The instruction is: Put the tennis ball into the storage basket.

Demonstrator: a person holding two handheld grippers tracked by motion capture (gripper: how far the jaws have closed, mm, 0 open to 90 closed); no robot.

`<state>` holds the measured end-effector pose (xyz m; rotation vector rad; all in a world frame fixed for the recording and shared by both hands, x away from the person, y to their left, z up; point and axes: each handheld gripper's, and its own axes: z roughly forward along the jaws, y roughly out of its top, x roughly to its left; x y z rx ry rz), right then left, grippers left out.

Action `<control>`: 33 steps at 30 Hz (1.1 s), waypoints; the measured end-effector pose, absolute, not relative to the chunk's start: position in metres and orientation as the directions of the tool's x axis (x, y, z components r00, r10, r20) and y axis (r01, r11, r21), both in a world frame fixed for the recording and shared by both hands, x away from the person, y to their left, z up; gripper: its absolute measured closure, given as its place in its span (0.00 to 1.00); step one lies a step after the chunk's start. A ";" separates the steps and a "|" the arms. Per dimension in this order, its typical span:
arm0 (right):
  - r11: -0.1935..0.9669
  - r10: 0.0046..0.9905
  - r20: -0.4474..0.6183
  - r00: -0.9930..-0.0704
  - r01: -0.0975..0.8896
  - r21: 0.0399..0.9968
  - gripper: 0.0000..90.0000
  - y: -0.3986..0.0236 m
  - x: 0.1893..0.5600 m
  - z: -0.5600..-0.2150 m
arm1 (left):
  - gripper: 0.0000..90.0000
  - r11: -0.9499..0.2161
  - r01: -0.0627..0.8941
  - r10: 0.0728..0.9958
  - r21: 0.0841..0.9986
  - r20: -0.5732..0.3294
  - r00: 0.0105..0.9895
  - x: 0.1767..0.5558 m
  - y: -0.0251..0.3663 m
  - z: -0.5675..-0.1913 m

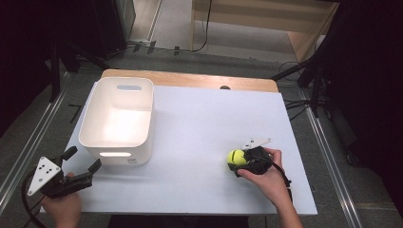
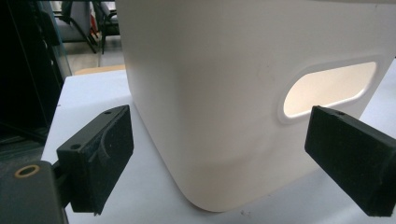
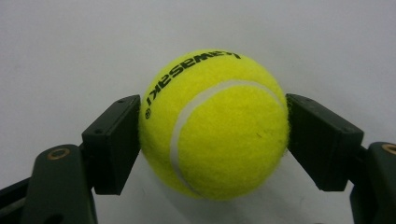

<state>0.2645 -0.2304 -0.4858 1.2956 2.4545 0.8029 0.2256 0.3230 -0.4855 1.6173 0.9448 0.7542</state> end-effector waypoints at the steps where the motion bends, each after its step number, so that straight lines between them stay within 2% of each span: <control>1: 0.452 0.816 0.038 -0.576 0.679 0.578 0.25 -0.230 0.265 -0.486 | 0.09 -0.119 0.200 0.874 0.972 0.007 0.486 0.226 0.323 -0.486; 33: 0.444 0.808 0.056 -0.586 0.669 0.595 0.26 -0.230 0.269 -0.477 | 0.09 -0.114 0.200 0.874 0.973 0.002 0.486 0.225 0.323 -0.485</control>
